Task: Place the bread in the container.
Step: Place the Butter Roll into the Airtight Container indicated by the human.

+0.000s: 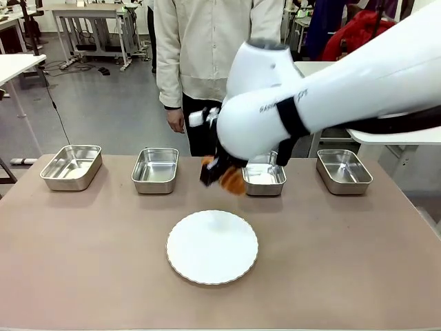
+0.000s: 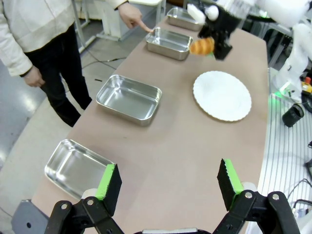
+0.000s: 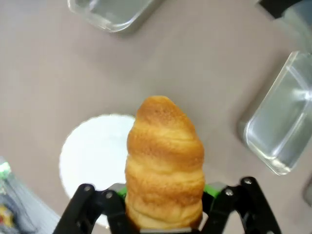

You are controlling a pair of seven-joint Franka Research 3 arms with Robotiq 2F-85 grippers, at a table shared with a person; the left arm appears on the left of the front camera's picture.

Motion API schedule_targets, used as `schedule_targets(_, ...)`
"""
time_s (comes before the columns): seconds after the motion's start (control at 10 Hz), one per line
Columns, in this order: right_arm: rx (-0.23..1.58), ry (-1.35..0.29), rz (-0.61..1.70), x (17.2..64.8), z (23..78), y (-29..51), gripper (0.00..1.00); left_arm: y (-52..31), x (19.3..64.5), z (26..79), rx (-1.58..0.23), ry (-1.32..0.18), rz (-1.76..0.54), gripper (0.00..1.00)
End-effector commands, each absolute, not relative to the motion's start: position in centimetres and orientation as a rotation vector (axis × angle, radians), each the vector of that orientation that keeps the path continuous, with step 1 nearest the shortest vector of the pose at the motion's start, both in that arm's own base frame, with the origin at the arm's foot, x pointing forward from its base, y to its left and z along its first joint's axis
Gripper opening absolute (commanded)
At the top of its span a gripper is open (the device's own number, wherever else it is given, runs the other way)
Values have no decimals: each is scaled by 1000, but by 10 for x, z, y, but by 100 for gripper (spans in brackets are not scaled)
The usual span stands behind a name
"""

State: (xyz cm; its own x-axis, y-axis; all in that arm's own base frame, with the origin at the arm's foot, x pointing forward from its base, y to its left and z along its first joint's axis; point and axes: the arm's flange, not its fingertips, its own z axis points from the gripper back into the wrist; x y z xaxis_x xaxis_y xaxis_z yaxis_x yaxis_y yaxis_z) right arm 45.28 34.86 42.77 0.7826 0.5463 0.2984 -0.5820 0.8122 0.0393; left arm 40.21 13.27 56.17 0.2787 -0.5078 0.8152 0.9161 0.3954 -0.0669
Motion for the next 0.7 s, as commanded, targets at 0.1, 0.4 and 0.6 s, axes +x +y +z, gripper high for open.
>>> schedule_targets(0.1,96,-342,359,508,453,323,22,132,400,562,-605,-791,-1040,100)
schedule_targets(0.4,112,-309,175,559,441,279,22,132,400,562,-605,-791,-1040,100)
schedule_targets(0.6,123,-277,107,576,421,258,22,132,400,562,-605,-791,-1040,100)
